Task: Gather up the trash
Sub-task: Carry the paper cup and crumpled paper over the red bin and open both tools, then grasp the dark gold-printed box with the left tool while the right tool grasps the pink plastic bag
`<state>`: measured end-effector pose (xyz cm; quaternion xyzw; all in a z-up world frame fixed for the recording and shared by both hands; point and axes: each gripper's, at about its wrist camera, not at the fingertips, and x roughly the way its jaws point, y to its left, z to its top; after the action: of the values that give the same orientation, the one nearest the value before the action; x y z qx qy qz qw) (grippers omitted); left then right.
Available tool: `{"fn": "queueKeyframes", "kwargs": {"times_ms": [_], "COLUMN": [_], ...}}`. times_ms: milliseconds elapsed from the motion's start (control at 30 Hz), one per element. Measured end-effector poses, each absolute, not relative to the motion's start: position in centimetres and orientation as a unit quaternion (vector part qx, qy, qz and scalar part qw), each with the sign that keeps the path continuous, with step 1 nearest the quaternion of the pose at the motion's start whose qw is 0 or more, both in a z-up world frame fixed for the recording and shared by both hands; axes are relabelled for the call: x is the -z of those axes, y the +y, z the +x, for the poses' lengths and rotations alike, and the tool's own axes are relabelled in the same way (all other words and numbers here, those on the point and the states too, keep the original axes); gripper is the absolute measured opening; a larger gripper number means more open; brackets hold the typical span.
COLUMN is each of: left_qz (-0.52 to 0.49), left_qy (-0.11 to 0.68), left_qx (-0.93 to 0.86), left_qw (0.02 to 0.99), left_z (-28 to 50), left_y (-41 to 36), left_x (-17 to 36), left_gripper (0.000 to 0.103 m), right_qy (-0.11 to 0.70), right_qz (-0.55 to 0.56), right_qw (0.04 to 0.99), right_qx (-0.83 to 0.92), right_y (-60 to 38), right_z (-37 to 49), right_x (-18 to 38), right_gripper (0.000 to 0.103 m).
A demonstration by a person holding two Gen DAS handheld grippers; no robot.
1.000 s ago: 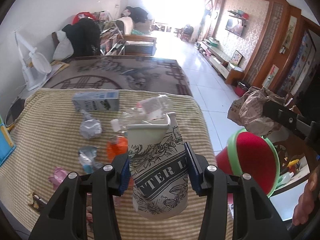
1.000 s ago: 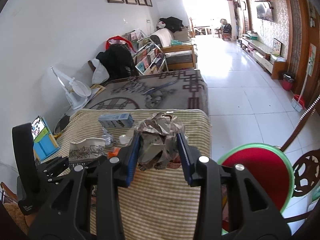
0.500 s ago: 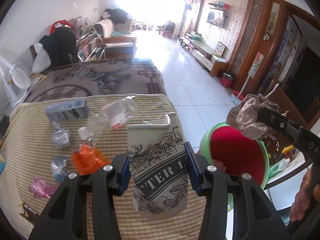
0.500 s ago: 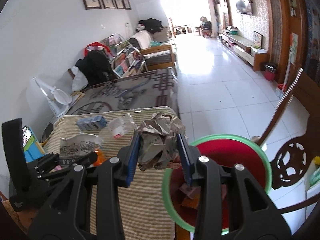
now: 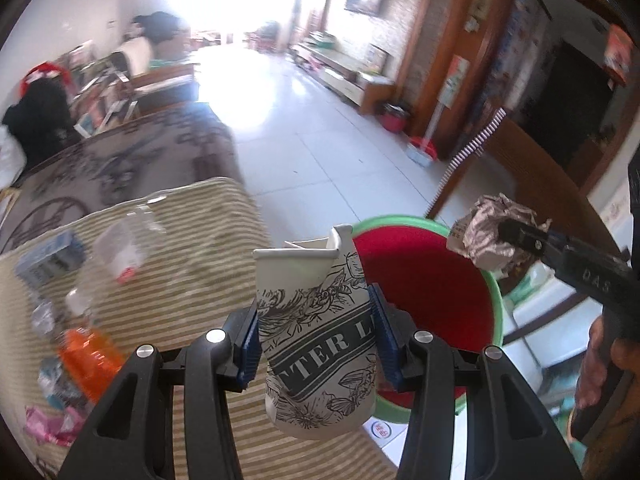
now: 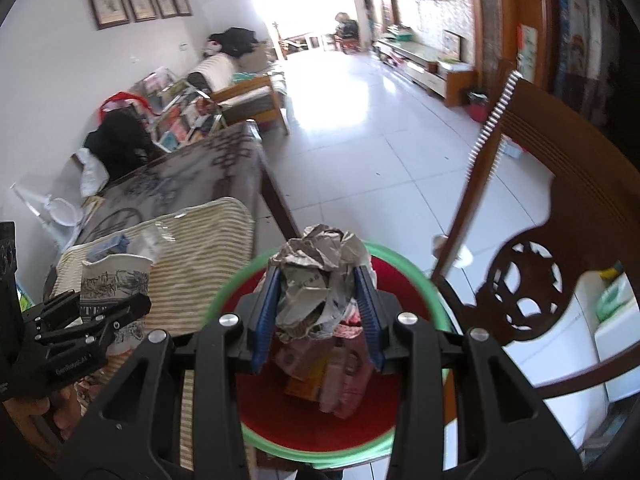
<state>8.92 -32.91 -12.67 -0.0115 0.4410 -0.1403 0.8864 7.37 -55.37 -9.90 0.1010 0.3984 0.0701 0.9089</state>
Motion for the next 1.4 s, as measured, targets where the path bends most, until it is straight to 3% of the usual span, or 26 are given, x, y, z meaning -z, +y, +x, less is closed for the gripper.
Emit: {"fn": "queueKeyframes", "kwargs": {"times_ms": [433,533,700,800,833,867,1400], "left_qz": [0.005,0.001,-0.012,-0.024,-0.028,-0.033,-0.099], "left_qy": [0.464,0.463,0.447,0.439,0.438,0.438,0.428], "left_qx": [0.218,0.215,0.196,0.175,0.17,0.164,0.059], "left_qw": [0.859,0.86,0.873,0.881,0.882,0.883,0.896], "left_z": [11.9,11.9,11.1,10.3,10.2,9.9,5.1], "left_y": [-39.8,-39.5,-37.1,-34.7,-34.2,-33.5,-17.4], "left_x": [14.4,14.4,13.7,13.2,13.1,13.1,13.8], "left_gripper": [0.046,0.073,0.073,0.073,0.073,0.073,0.073], "right_qy": [0.413,0.412,0.412,0.409,0.407,0.407,0.411], "right_qz": [0.114,0.112,0.104,0.098,0.096,0.095,0.07], "right_qw": [0.902,0.903,0.904,0.906,0.907,0.908,0.904], "right_qx": [-0.043,-0.044,-0.051,-0.047,-0.041,-0.039,-0.093], "right_y": [-57.9,-57.4,-56.2,-55.4,-55.0,-54.9,-42.9], "right_z": [7.6,7.8,7.9,7.9,7.9,7.9,7.4], "right_x": [10.8,10.7,10.7,10.8,10.8,10.9,9.8], "right_gripper": [0.038,0.046,0.05,0.068,0.078,0.08,0.082]}}
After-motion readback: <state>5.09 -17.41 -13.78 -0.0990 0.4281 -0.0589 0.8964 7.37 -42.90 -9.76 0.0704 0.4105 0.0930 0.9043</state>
